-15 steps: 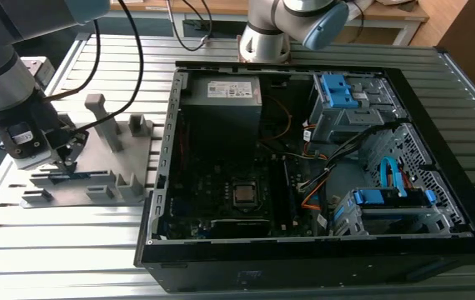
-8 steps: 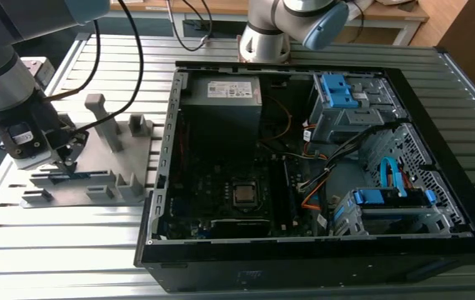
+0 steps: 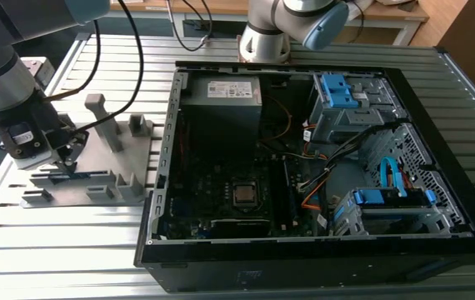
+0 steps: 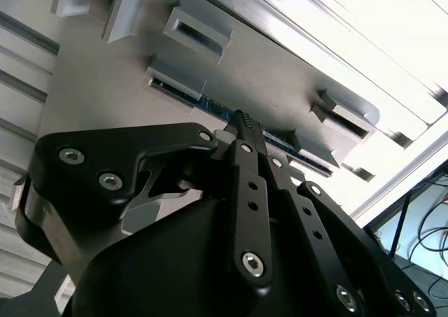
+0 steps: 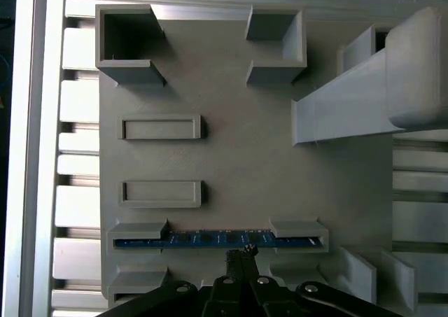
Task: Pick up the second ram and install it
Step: 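Pick up the second ram and move it above second insertion slot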
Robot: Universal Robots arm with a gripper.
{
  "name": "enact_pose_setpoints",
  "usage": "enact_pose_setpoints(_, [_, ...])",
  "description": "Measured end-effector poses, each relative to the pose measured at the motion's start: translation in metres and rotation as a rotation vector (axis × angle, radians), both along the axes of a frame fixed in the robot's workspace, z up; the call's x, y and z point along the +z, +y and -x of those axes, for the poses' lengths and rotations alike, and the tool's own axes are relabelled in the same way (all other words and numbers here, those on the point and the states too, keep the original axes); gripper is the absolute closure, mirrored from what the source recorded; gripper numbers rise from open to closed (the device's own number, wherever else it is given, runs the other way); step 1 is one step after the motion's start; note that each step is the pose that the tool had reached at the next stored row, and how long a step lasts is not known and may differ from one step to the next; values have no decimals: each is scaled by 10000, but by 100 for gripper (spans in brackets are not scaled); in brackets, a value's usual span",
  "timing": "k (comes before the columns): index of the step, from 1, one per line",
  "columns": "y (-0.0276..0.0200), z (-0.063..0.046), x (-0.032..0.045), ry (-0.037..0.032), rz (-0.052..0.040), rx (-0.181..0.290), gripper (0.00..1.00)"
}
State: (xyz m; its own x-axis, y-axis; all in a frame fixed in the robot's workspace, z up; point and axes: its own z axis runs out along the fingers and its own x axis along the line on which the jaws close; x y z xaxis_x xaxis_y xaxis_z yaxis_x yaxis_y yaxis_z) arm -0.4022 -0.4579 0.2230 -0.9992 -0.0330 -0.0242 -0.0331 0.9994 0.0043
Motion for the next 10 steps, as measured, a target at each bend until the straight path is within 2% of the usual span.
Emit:
enact_pose_setpoints(3, [1,0,0,-1,-1,266,90])
enact_pose_setpoints(10, [0,0,-1,0,0,1488,90])
